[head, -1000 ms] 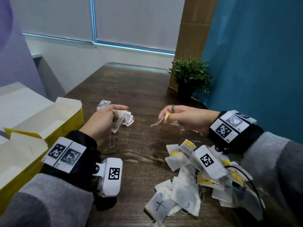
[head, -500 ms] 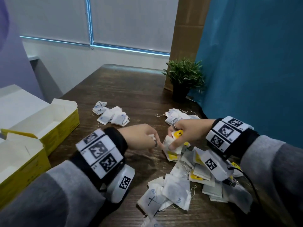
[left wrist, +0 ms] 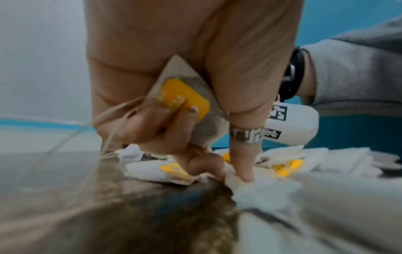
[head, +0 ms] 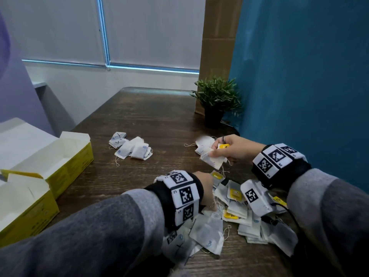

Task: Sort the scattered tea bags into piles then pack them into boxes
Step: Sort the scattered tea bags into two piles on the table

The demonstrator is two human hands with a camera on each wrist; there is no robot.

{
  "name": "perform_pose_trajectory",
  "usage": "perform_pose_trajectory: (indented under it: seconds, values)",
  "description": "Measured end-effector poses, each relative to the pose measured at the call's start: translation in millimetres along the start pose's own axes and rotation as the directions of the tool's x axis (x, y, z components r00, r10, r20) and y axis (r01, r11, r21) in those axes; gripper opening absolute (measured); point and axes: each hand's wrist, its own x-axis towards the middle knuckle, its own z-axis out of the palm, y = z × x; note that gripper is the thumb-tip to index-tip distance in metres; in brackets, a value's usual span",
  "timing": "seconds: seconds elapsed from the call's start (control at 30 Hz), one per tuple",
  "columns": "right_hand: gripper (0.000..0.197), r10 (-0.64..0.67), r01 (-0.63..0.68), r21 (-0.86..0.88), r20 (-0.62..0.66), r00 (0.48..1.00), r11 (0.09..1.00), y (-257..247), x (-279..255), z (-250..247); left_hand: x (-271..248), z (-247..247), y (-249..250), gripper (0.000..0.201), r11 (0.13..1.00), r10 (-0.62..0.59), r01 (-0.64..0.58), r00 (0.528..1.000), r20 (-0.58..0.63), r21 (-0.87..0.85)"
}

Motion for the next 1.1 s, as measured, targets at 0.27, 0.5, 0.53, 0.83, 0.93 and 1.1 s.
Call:
perform_pose_trajectory:
  seconds: [0.27,0.5,0.53,0.83,0.93,1.1]
  values:
    - [0.015,-0.103,0.159,0.179,-0.286,0.953,0.971,-13.6,1.8,-3.9,-26.4,-26.4,-52.2,0.009,0.858,-0.106,-0.03,0.967,-0.234,-0.513]
    - [0.015,-0.222,0.278,0.338,-0.195,0.955,0.899,-47.1,-4.6,11.3,-50.6,-30.0,-100.4,0.01,0.19,-0.281,-0.216,0.923,-0.263,-0.958]
    - [0.014,-0.257,0.289,0.313,-0.141,0.956,0.905,-53.3,-7.5,17.1,-52.0,-28.3,-101.8,0.017,0.051,-0.259,-0.25,0.931,-0.255,-0.967]
    - [0.022,-0.271,0.27,0.067,0.0,0.963,0.961,-81.6,4.6,64.8,-51.4,-5.2,-117.0,0.037,-0.523,-0.158,-0.245,0.969,-0.189,-0.817]
    - [0.022,-0.228,0.231,0.003,-0.147,0.963,0.973,-75.2,17.9,63.4,-47.1,0.9,-121.9,0.01,-0.487,-0.289,-0.317,0.938,-0.192,-0.814]
    - [0.037,0.055,0.051,-0.454,0.218,0.974,0.89,-52.5,27.9,70.1,-39.5,8.5,-138.8,0.029,-0.51,-0.33,-0.302,0.933,-0.142,-0.806]
